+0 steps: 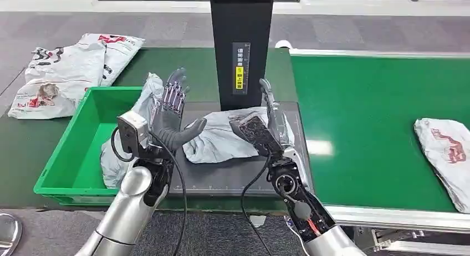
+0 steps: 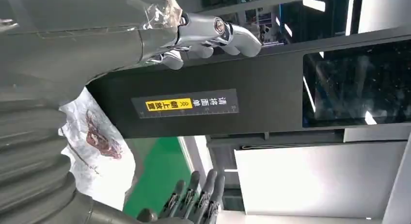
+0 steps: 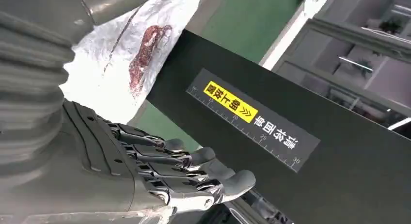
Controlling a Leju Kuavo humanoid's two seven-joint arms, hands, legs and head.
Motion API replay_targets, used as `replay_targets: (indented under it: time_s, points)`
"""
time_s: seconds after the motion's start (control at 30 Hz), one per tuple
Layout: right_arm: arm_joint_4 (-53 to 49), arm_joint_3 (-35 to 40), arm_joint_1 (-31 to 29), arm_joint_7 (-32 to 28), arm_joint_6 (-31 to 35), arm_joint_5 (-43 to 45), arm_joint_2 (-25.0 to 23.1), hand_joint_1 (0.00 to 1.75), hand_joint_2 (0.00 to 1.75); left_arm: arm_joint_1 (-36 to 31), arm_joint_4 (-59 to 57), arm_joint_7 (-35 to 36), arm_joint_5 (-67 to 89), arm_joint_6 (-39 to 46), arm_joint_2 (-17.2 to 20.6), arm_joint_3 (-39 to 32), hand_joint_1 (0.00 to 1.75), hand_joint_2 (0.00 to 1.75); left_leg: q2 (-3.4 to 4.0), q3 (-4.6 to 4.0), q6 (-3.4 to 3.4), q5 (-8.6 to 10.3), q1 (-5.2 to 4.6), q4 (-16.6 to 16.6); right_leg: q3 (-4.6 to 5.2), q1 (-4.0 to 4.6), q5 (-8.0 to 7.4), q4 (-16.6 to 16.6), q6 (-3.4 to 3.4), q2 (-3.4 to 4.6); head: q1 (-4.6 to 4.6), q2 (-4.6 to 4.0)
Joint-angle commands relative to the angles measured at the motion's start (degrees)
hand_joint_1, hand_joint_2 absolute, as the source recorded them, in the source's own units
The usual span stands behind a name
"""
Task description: Moved the parcel from conveyor to table for the left to box.
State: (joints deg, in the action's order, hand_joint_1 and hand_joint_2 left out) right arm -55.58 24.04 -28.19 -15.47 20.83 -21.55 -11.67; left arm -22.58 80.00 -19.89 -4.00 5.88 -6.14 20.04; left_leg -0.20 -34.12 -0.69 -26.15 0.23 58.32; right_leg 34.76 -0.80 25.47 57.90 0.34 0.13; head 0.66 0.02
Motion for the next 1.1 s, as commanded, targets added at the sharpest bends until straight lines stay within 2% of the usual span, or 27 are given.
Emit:
replay_targets:
  time_s: [0.03,0.1,0.17,0.2,0.27,0.37,0.43,0.67,1.1]
  points:
    - [-8.3,-6.1,2.7,-4.0,5.9,3.6,1.7,0.0,1.75,-1.4,-3.9,1.3,4.2,2.8,2.1,3.4,0.0,1.75,-0.12,0.13,0.02,0.04,0.01,-0.1,-0.19,0.02,0.0,-0.1,-0.02,-0.16,0.0,0.0]
    - [-18.3,-8.0,6.5,-7.5,11.2,6.1,3.1,0.0,1.75,-2.7,-7.5,3.9,11.8,4.4,3.2,6.0,0.0,1.75,-0.18,0.1,0.02,0.03,0.02,-0.1,-0.2,0.03,0.02,-0.1,-0.02,-0.22,0.0,0.0]
    - [-26.3,-8.7,9.5,-7.5,13.1,6.6,4.7,0.0,1.75,-4.2,-12.0,5.2,18.8,6.2,3.0,7.8,0.0,1.75,-0.46,0.08,0.02,0.07,0.03,-0.1,-0.25,0.04,0.08,-0.2,-0.01,-0.5,0.0,-0.02]
    - [-30.1,-9.6,10.9,-8.0,14.5,6.8,4.9,0.0,1.75,-5.2,-15.4,6.0,21.0,3.7,2.6,8.9,0.0,1.75,-0.45,0.13,0.02,0.07,0.03,-0.2,-0.29,0.04,0.08,-0.2,-0.02,-0.49,0.0,0.0]
    - [-35.5,-10.7,12.8,-9.7,17.7,6.5,4.7,0.0,1.75,-6.3,-21.9,5.9,23.4,0.9,0.7,9.7,0.0,1.75,-0.67,0.08,0.03,0.09,0.0,-0.1,-0.3,0.01,0.11,-0.2,0.0,-0.7,0.0,-0.02]
    - [-39.2,-11.3,14.3,-9.9,19.2,6.5,4.2,0.0,1.75,-7.4,-28.0,5.0,26.1,1.5,-1.9,10.7,0.0,1.75,-0.44,0.03,0.06,0.03,-0.06,-0.1,-0.17,-0.05,0.07,-0.1,0.02,-0.46,0.0,-0.02]
    - [-39.9,-11.6,14.5,-9.9,19.1,6.9,3.5,0.0,1.75,-8.5,-31.6,4.8,26.6,0.5,-3.4,11.4,0.0,1.75,-0.32,0.03,0.08,-0.01,-0.07,0.0,-0.12,-0.06,0.06,-0.1,0.01,-0.34,0.0,0.0]
    - [-38.9,-11.5,14.1,-10.0,19.2,6.9,3.3,0.0,1.75,-8.9,-32.3,4.6,26.6,0.6,-3.5,11.3,0.0,1.75,-0.04,0.04,0.05,-0.04,-0.04,0.0,-0.04,-0.03,0.02,-0.1,-0.01,-0.12,0.0,0.0]
    - [-38.9,-11.5,14.1,-10.0,19.2,6.9,3.3,0.0,1.75,-8.9,-32.3,4.6,26.6,0.6,-3.5,11.3,0.0,1.75,-0.04,0.11,0.05,-0.04,-0.01,-0.1,-0.13,0.01,0.02,-0.1,-0.01,-0.07,0.0,0.0]
